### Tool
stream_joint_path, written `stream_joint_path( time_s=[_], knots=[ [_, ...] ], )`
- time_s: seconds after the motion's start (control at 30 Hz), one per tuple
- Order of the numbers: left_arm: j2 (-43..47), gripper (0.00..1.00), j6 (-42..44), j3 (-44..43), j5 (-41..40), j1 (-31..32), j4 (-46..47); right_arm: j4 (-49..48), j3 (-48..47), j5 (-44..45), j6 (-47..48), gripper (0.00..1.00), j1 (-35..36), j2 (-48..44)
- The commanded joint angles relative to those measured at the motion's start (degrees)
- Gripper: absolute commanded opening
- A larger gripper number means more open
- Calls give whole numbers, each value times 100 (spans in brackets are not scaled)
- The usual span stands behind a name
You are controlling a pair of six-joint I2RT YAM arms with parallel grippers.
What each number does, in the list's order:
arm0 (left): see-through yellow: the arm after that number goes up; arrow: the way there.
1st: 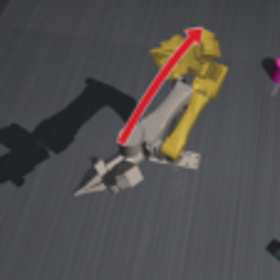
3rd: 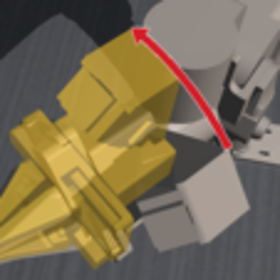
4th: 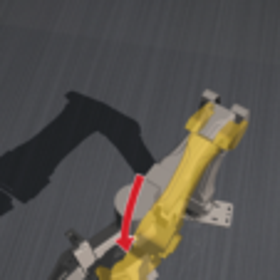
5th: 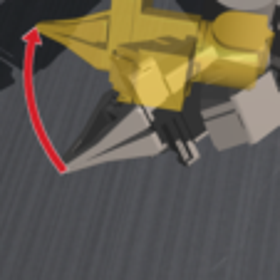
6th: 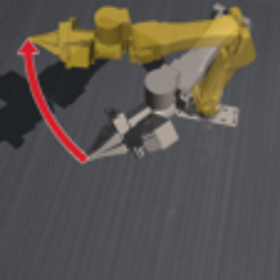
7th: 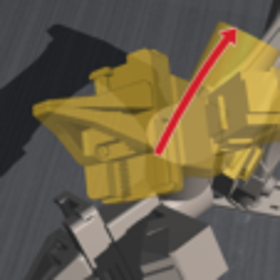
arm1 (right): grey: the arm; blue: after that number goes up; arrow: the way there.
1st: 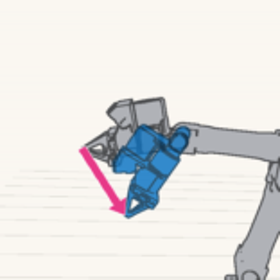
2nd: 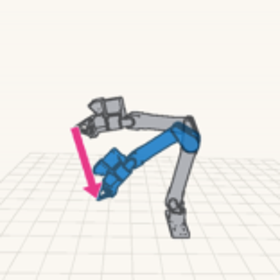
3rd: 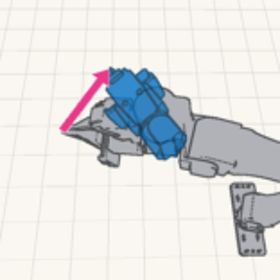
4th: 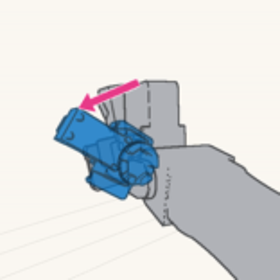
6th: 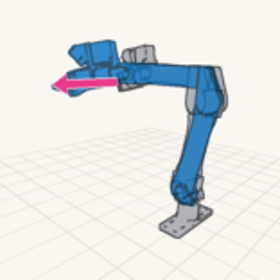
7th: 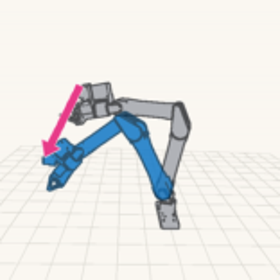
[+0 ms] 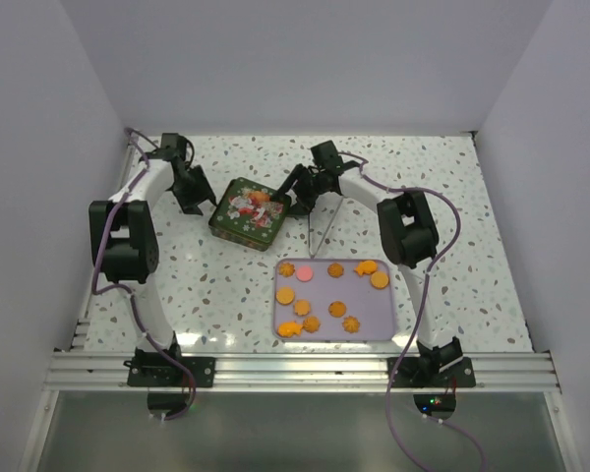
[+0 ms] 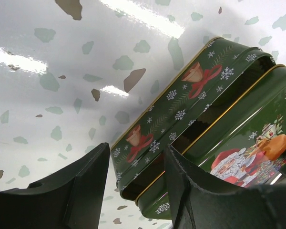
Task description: Pack the cookies
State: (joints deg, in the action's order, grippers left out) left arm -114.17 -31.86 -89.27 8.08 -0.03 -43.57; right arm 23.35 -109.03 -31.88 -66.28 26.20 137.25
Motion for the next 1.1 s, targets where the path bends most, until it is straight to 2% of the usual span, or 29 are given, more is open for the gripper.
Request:
stream_joint_path(
  time_s=[0.0, 0.13, 0.27, 0.4, 0.63, 0.87, 1.07],
  knots=[
    [351, 54, 75, 58, -70, -269, 190, 47, -224, 147, -139, 64, -18, 100],
    [895, 56, 13, 402, 605, -515, 884, 64, -241, 156, -131, 64, -9, 109],
    [1063, 57, 91, 402, 555, -629, 1018, 64, -250, 173, -122, 63, -18, 126],
    [626, 57, 206, 165, 300, -630, 526, 99, -320, 173, -122, 63, -18, 144],
    [150, 53, 267, 525, 484, -586, 604, 196, -478, 208, -139, 63, -9, 205],
    [-70, 51, 417, 551, 616, -279, 534, 231, -637, 296, -218, 64, 35, 320],
    [219, 50, 400, 955, 774, -41, 648, 117, -654, 349, -464, 64, 44, 399]
  ],
)
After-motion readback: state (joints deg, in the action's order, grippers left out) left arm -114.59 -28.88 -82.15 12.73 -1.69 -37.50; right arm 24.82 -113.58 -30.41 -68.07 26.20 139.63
